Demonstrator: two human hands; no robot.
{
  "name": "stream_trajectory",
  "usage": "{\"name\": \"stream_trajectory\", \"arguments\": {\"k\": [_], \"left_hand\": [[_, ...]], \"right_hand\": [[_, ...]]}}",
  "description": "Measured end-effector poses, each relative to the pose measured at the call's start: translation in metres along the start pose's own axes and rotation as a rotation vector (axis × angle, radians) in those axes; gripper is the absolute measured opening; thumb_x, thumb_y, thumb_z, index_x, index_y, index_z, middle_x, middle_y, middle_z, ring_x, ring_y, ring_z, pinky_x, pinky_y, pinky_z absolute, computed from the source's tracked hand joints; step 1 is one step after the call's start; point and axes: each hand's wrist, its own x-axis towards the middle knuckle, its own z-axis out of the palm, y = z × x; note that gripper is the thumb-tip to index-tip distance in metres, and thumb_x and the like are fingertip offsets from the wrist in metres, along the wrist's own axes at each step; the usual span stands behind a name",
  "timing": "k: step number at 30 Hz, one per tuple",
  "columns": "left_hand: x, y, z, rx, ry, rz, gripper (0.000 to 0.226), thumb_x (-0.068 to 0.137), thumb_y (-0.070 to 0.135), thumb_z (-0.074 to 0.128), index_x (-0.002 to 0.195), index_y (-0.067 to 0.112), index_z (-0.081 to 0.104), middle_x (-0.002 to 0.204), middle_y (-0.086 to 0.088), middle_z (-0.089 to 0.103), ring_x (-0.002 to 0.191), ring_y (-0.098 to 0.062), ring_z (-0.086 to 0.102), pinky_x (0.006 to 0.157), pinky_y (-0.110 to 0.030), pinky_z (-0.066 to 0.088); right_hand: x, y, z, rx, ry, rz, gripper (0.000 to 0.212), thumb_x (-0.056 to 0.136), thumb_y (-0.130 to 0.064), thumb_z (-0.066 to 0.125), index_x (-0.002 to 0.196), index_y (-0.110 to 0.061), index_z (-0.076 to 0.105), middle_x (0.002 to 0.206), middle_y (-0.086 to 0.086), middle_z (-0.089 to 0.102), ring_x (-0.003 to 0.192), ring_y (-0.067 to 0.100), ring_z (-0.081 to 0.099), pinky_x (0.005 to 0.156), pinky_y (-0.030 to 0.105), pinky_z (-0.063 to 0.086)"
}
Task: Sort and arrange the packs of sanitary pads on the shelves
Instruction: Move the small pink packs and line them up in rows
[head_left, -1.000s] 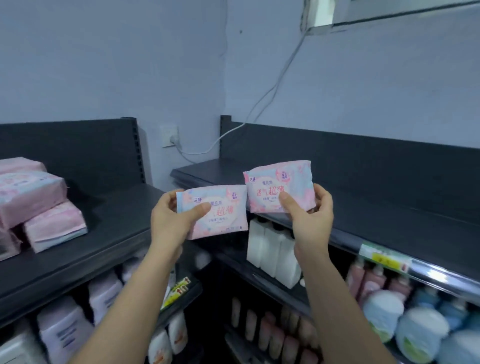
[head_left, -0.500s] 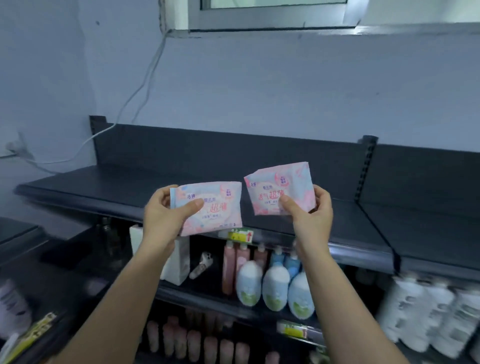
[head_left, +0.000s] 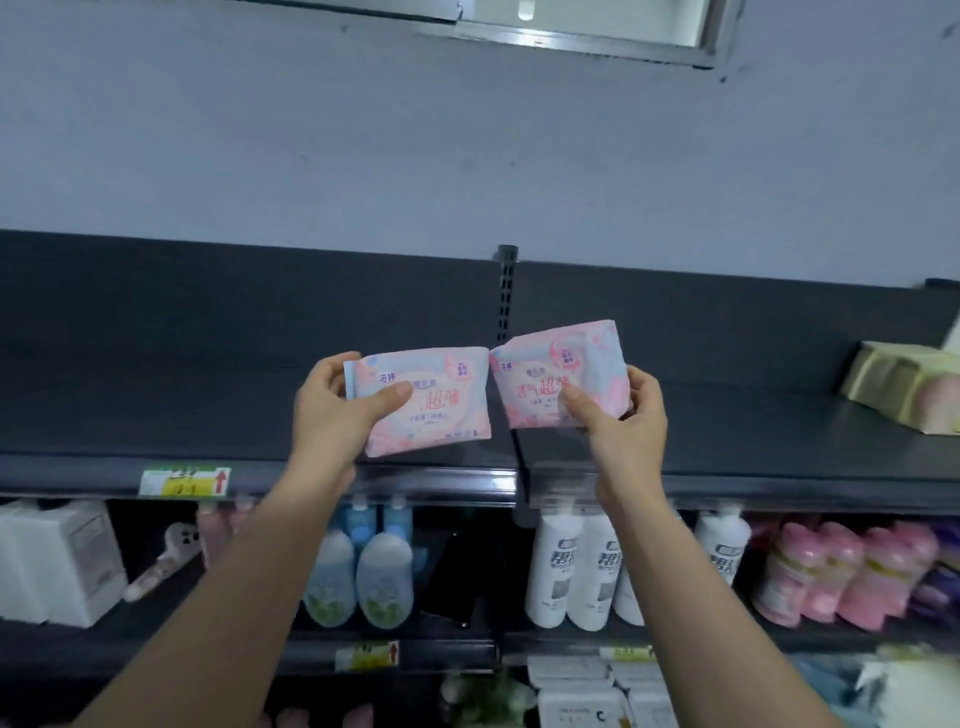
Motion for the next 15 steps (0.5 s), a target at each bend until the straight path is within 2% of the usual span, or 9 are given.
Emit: {"name": "stream_trajectory", "arguments": {"k": [8,15], "left_hand": [[0.016,-0.025,0.117,-0.004,-0.151,-0.067,0.063,0.07,0.002,0.083,0.123,0.014,0.052,0.118,-0.003,0.063,0.105,-0.018,0.064,0.085,-0.041,0.057],[0.04,-0.059,0.229,0.008,-0.258,-0.115,0.067,0.069,0.003,0.084,0.125,0.016,0.05,0.123,-0.005,0.058,0.104,-0.023,0.064,0.08,-0.041,0.058]], "right_hand": [[0.069,0.007,-0.089,-0.069,0.153,-0.023,0.063,0.048,-0.048,0.082,0.104,-0.04,0.054,0.123,0.006,0.054,0.101,0.018,0.064,0.087,0.047,0.056],[0.136,0.024,-0.16,-0.111,0.266,0.004,0.066,0.047,-0.049,0.081,0.106,-0.037,0.054,0.123,0.005,0.055,0.101,0.018,0.064,0.087,0.047,0.056]]}}
